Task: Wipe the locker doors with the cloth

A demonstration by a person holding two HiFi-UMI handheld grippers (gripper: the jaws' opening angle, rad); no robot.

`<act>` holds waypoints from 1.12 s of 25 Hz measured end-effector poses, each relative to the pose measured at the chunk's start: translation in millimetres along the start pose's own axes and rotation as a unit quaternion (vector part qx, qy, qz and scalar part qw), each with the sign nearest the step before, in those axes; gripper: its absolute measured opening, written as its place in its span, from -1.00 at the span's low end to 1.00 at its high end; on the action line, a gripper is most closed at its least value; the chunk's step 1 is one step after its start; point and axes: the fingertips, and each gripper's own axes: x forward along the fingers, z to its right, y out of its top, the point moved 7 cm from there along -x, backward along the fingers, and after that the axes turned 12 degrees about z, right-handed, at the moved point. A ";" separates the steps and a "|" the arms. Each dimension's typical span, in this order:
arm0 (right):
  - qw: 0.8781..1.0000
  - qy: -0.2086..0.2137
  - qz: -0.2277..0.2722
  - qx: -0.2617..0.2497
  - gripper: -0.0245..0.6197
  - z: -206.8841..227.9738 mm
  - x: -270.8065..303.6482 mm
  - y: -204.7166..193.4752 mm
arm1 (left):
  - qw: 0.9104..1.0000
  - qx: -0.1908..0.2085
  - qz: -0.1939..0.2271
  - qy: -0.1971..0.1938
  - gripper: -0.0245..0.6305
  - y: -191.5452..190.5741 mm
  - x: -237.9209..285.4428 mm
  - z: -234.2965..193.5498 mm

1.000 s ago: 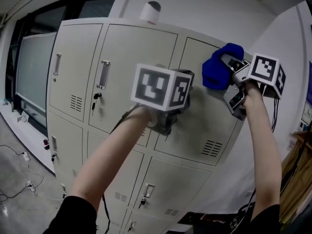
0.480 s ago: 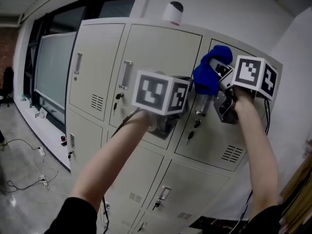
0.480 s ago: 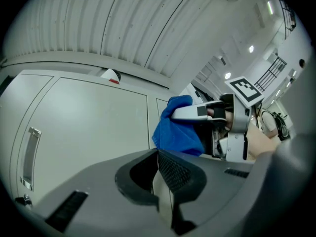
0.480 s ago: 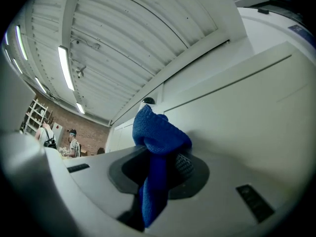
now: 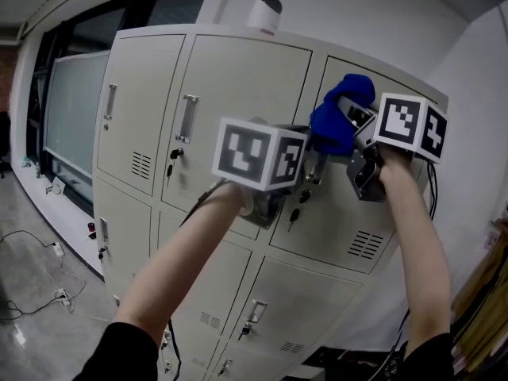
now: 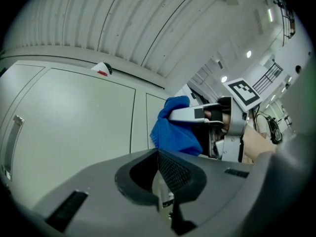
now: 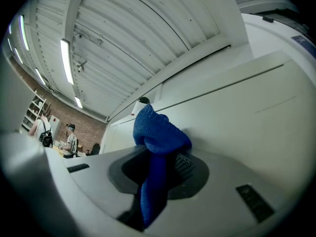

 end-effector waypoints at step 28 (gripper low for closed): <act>0.985 -0.164 -0.008 -0.049 -0.69 131.3 -138.8 46.3 | 0.990 -0.034 0.008 -0.139 -0.90 -34.0 84.0 130.8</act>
